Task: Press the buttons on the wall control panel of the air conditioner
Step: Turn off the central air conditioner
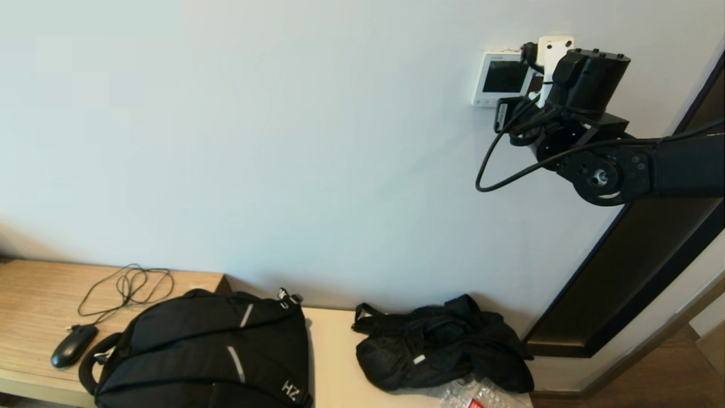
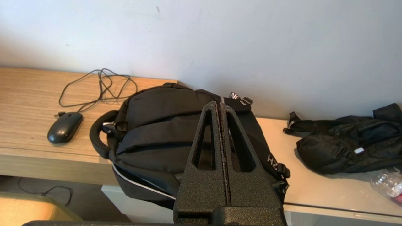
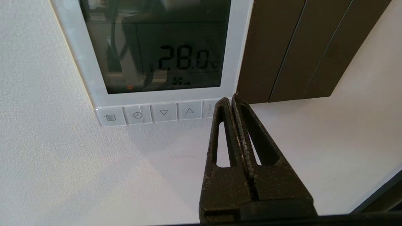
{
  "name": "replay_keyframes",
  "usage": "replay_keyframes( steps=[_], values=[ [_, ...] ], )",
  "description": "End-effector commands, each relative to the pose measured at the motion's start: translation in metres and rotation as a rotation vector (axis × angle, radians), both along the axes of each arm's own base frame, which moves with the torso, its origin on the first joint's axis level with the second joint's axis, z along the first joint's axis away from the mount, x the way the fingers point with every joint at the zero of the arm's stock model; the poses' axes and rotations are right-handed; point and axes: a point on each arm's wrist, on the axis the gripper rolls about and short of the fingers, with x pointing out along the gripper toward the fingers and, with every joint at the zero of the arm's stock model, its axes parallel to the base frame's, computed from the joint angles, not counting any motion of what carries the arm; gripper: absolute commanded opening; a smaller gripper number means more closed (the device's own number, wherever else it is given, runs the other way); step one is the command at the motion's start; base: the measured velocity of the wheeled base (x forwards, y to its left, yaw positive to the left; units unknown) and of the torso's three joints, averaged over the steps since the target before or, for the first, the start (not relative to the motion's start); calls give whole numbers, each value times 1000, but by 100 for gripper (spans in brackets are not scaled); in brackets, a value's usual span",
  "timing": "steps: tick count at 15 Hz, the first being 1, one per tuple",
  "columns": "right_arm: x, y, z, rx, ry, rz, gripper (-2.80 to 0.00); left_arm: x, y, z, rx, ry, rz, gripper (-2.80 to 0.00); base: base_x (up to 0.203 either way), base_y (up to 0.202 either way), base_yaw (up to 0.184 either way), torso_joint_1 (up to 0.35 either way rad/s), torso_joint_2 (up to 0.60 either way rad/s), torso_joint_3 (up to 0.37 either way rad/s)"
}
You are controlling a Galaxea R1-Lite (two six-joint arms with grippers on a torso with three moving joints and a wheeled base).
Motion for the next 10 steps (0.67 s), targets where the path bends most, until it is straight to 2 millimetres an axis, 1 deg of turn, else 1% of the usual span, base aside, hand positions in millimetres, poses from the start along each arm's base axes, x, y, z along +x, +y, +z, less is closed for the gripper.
replay_keyframes(
  steps=[1, 4, 10],
  values=[
    [1, 0, -3, -3, 6, -1, -280, 0, 0, 0, -1, 0, 0, -280, 0, 0, 0, 0, 0, 0],
    [6, 2, -9, -4, 12, -2, -280, 0, 0, 0, 0, 0, 0, -280, 0, 0, 0, 0, 0, 0],
    [11, 3, -13, -8, 19, -3, -280, 0, 0, 0, 0, 0, 0, -280, 0, 0, 0, 0, 0, 0]
  ],
)
